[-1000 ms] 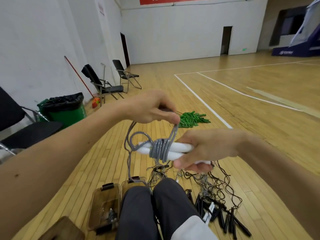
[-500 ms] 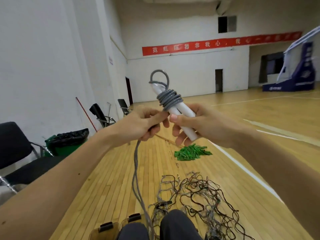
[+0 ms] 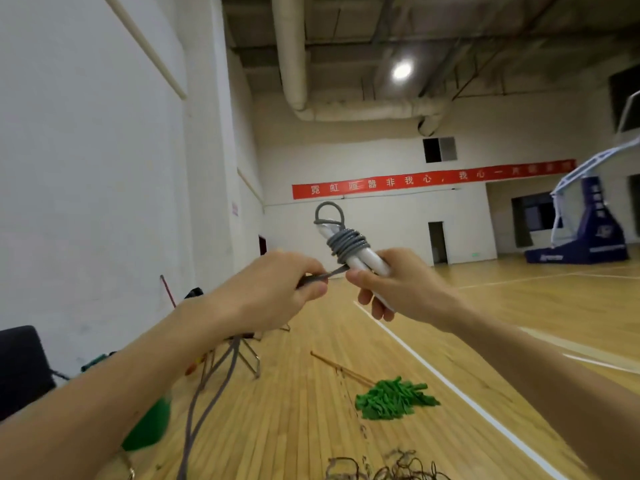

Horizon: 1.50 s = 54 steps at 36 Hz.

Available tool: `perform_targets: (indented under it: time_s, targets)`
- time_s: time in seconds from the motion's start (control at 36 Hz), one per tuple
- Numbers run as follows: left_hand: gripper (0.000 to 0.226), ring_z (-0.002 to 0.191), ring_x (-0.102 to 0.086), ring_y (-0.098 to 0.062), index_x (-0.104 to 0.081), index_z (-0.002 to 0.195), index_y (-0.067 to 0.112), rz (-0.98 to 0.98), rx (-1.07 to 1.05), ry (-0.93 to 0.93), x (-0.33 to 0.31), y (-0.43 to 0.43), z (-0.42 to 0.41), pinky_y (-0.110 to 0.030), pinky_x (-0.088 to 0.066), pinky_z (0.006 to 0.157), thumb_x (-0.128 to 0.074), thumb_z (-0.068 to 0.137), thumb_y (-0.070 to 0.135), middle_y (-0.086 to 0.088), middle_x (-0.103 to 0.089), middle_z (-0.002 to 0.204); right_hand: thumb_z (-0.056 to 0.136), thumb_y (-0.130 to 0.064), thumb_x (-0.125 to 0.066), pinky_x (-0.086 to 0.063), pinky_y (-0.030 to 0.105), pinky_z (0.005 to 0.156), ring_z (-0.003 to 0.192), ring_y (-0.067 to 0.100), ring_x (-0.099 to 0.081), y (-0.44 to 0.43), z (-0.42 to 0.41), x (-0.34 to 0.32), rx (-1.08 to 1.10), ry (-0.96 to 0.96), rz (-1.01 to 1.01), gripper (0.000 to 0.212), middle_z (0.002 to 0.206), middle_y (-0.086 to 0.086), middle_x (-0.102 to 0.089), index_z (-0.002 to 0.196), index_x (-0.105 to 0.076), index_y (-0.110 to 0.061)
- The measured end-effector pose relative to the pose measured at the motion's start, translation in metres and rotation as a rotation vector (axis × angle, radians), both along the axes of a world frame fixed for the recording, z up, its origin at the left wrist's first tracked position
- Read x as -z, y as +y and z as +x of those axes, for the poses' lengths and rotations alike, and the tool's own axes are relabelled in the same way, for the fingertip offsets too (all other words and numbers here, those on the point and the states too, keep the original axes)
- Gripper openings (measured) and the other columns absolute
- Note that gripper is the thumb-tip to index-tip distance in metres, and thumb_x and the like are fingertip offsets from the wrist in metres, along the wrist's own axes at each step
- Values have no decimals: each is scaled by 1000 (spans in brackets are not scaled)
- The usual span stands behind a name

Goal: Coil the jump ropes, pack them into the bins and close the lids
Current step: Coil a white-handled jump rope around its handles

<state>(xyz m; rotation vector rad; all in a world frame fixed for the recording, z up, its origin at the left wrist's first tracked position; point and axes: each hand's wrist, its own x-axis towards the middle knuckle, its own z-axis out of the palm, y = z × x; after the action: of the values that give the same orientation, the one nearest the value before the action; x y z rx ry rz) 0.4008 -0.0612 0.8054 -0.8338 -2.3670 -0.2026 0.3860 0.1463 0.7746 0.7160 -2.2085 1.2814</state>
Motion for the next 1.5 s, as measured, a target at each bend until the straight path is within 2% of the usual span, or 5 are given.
perform_targets:
  time_s: [0.56,0.89,1.14,1.28,1.5]
  targets:
    - [47,61,-53,-8,-69,80,15,-464,179,496,-74,-11,45,-25,-48,56,-56,77,60,7,-65,73,96,-32,-66,-50,25,52,52,15,-57,-15,54,-56,-48,-315,490,29,73,7,-71,104,-65,-4]
    - [49,48,-44,-6,-70,67,14,-176,272,18,-66,-3,49,-18,-35,47,-80,56,61,-2,-55,54,94,-29,-68,-51,28,55,49,13,-56,-23,82,-62,-186,-305,887,21,68,5,-68,81,-63,-14]
    - [37,50,-52,-10,-72,72,11,50,464,-570,-57,-22,31,-17,-39,47,-72,72,48,-3,-61,60,93,-22,-68,-52,28,55,54,16,-57,-21,75,-53,-473,-263,714,15,71,7,-64,89,-64,-9]
    - [7,57,-59,-21,-72,87,15,279,539,-671,-41,-34,-5,-30,-50,49,-72,91,21,-11,-65,73,85,-27,-66,-53,26,56,57,14,-58,-17,71,-51,-539,-214,528,35,71,3,-63,101,-61,4]
    - [37,48,-33,-7,-58,80,11,384,529,-712,-17,-17,14,-18,-30,45,-34,108,14,6,-48,59,85,-5,-68,-53,25,58,59,16,-58,-12,61,-40,-587,-263,266,28,71,4,-62,109,-59,7]
